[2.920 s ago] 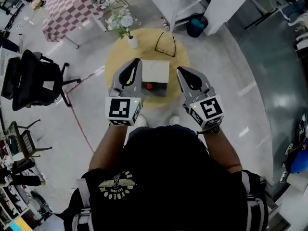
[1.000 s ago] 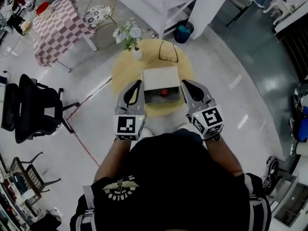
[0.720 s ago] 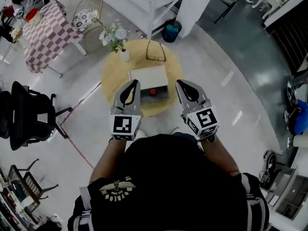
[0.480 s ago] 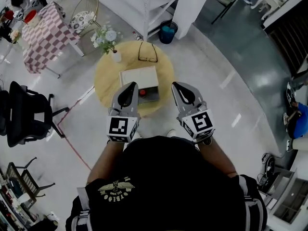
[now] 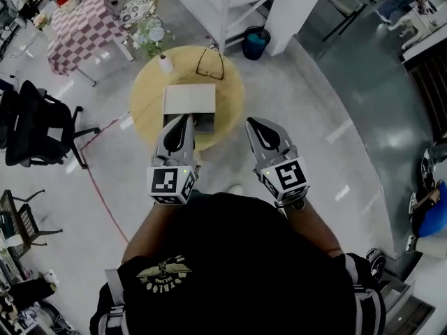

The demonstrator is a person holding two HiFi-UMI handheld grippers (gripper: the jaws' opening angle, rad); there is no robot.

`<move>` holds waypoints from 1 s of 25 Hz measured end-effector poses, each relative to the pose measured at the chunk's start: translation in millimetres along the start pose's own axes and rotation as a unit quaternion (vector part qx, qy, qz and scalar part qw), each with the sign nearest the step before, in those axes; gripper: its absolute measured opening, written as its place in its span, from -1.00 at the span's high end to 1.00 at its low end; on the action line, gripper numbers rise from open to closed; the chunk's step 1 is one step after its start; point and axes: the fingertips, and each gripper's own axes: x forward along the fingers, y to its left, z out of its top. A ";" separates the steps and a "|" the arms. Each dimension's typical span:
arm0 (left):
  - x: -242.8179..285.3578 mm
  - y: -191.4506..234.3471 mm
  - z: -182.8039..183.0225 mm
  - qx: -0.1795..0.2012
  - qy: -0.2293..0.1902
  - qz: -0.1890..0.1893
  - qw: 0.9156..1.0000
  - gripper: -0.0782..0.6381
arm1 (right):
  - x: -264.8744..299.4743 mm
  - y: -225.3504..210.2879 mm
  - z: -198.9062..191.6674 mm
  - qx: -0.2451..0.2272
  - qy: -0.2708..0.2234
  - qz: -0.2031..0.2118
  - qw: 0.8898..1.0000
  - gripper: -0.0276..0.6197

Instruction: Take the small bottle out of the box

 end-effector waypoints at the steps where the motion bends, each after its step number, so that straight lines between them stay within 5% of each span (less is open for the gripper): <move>1: -5.4 -2.8 -1.7 -0.002 0.002 0.013 1.000 0.78 | -2.7 -0.9 -1.0 0.000 0.000 0.011 1.000 0.89; 7: -45.0 2.9 -9.3 0.012 0.018 0.078 0.997 0.78 | 1.5 5.1 -4.5 0.012 -0.014 0.062 0.998 0.89; 13: -75.5 25.9 -24.2 0.023 0.038 0.104 0.994 0.78 | 18.1 44.6 -11.6 0.032 -0.020 0.092 0.995 0.89; 19: -72.7 48.2 -41.2 0.015 0.049 0.080 0.995 0.78 | 38.7 72.9 -26.8 0.023 0.015 0.093 0.995 0.89; 25: -55.6 93.3 -34.2 0.018 0.057 0.034 0.998 0.78 | 77.4 82.7 -14.6 0.030 0.026 0.049 0.998 0.89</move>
